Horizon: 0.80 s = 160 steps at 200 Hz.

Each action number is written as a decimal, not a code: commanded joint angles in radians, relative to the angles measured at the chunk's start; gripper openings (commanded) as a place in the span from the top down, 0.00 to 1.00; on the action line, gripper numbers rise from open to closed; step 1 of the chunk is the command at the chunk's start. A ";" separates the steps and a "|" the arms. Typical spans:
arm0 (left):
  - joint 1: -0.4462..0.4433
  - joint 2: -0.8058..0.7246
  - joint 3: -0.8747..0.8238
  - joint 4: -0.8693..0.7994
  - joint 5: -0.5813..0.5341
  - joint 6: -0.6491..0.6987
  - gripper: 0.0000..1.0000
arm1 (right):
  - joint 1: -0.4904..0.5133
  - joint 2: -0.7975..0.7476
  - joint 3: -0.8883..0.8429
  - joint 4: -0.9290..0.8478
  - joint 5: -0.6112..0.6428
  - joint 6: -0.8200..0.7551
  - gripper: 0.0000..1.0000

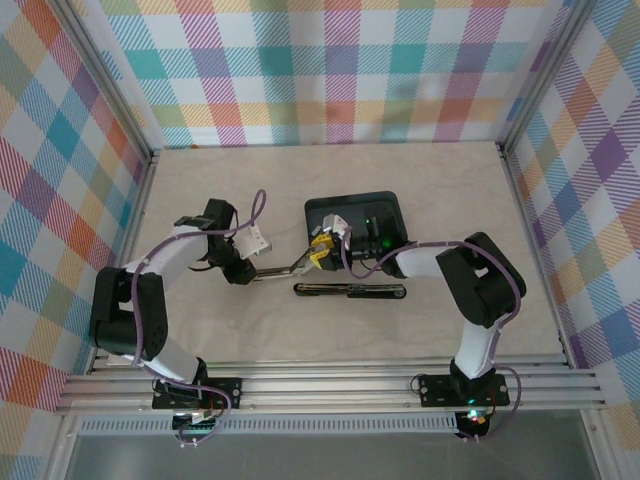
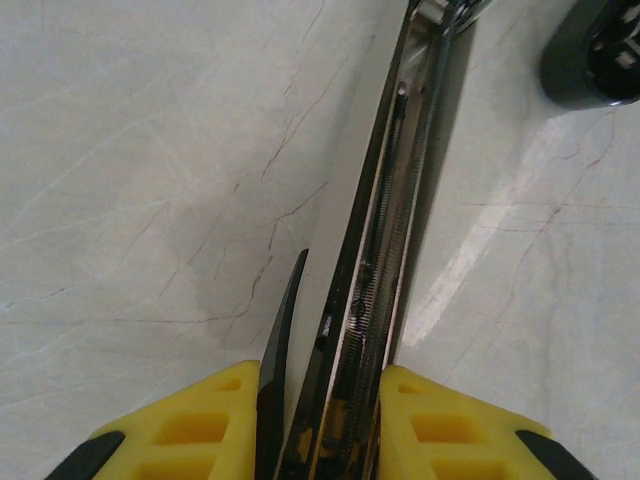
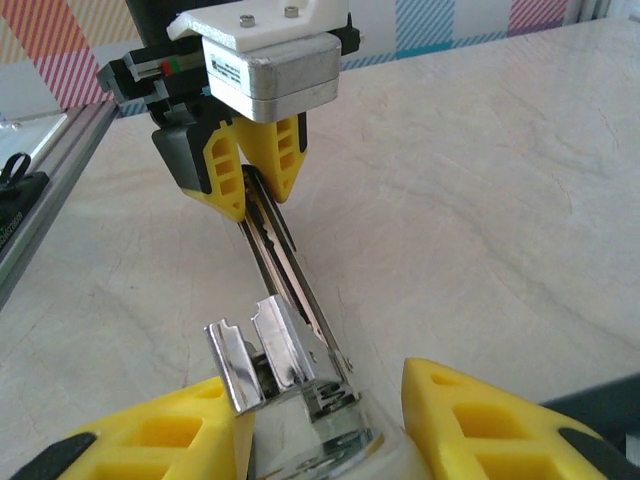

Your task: Load the staples into the stapler

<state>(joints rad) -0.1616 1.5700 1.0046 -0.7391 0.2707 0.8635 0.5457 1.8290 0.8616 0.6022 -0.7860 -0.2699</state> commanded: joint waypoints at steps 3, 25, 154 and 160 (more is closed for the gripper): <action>0.054 0.046 -0.015 0.057 -0.266 -0.073 0.97 | -0.023 -0.057 -0.043 -0.126 -0.046 0.075 1.00; 0.052 0.056 -0.014 0.058 -0.267 -0.075 0.97 | -0.034 -0.087 -0.064 -0.201 -0.019 0.040 1.00; 0.054 0.103 0.015 0.063 -0.264 -0.087 0.93 | -0.099 -0.114 0.000 -0.547 0.029 -0.082 1.00; 0.054 0.107 0.018 0.065 -0.265 -0.090 0.92 | -0.101 -0.110 0.002 -0.545 0.011 -0.071 1.00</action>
<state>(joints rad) -0.1608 1.6451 1.0058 -0.7036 0.2771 0.8597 0.4862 1.7252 0.8513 0.2073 -0.7147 -0.3904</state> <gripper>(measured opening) 0.249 0.351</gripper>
